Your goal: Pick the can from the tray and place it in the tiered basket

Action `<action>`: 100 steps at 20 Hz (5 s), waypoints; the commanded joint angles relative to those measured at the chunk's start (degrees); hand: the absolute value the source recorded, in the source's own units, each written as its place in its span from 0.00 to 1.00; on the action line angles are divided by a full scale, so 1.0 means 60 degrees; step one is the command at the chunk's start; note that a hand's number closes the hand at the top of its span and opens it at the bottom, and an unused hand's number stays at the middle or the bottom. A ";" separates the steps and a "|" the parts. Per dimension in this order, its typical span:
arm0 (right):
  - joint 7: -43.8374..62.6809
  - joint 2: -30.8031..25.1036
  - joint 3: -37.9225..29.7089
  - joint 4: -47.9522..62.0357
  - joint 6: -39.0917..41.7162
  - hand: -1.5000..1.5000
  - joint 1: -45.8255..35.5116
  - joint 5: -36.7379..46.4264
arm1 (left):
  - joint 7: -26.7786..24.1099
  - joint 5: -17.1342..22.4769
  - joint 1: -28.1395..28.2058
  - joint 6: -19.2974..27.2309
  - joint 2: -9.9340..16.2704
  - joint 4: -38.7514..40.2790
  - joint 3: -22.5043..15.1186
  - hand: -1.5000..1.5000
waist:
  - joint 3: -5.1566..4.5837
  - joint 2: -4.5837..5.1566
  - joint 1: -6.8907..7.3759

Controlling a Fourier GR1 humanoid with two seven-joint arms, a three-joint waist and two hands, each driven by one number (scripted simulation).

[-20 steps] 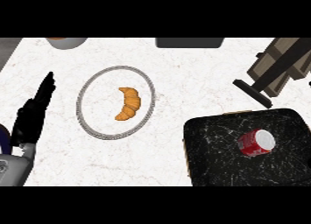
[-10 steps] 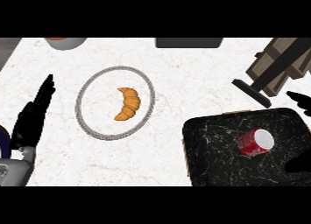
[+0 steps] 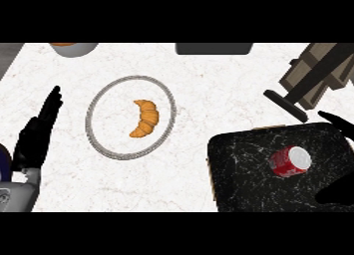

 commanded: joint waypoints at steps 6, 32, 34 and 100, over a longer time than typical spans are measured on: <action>0.0330 0.0806 0.0256 -0.0025 0.0549 0.00 -0.0013 0.1516 | 0.0446 -0.0422 0.0005 -0.0415 -0.0237 -0.0339 0.0308 0.50 | 0.0001 0.0003 0.0021; -0.0961 0.2930 -0.0026 0.2022 0.1341 0.00 -0.0099 0.3251 | -0.0049 -0.1554 -0.0024 -0.0731 -0.1198 0.0062 0.1162 0.50 | 0.0001 0.0006 0.0016; -0.0971 0.3101 -0.0107 0.1789 0.1461 0.00 0.0273 0.3258 | 0.0036 -0.1414 0.0039 -0.0980 -0.1388 0.0065 0.1127 0.50 | 0.0001 0.0002 -0.0002; 0.0792 0.1860 -0.2215 1.5085 -0.2233 1.00 -1.5067 1.4535 | 0.0828 -0.1645 -0.1061 -0.1492 -0.1545 -0.0215 0.1306 0.50 | -0.0018 0.0208 0.0507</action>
